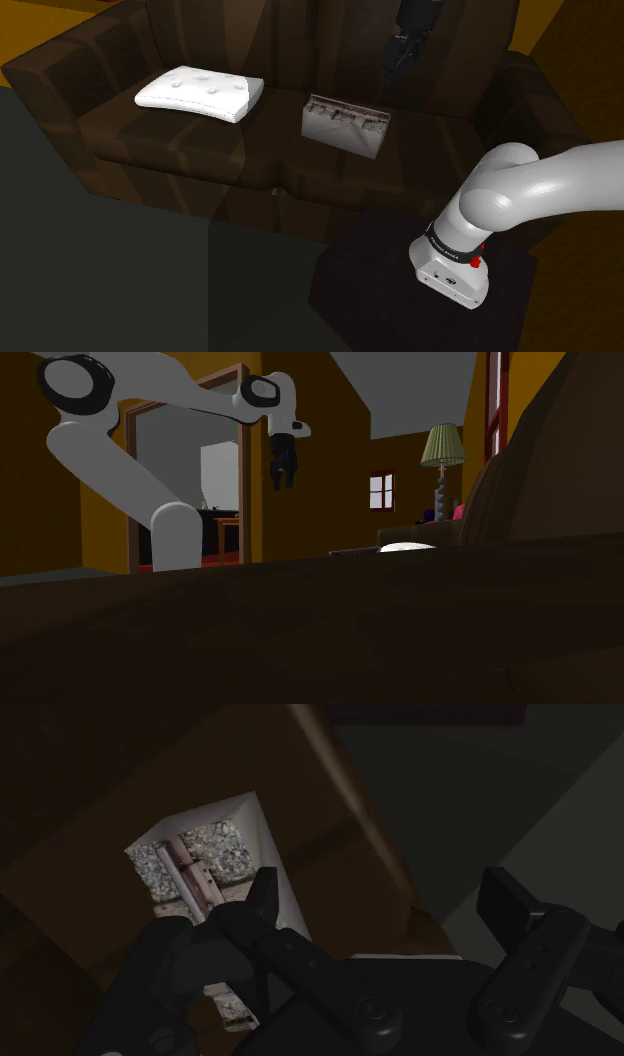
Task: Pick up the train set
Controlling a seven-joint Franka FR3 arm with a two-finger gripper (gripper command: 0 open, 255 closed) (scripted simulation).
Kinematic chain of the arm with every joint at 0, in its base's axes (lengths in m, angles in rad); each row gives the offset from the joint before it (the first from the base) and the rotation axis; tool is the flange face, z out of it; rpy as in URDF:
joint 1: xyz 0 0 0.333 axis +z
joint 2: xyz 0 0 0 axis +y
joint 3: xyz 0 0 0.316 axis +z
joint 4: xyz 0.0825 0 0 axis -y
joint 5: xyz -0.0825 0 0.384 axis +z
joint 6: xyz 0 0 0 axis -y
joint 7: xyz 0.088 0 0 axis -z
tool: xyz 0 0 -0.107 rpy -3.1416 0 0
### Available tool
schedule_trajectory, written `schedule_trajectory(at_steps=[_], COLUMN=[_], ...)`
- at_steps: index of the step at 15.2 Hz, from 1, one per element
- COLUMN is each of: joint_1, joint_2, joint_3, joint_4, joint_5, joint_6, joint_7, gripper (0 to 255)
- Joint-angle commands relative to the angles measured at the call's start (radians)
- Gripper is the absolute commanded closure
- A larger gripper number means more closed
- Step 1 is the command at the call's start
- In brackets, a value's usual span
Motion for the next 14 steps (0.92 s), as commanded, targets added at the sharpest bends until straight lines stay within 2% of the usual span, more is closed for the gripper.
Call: schedule_trajectory(at_steps=[1, 7, 14], joint_1=[0.0, 0.0, 0.009], joint_2=[0.0, 0.147, 0.375], joint_3=[0.0, -0.102, -0.211], joint_4=[0.0, -0.014, 0.038], joint_5=[0.0, -0.054, -0.075], joint_6=[0.0, 0.154, 0.319], joint_7=[0.0, -0.157, -0.339], gripper=[0, 0, 0])
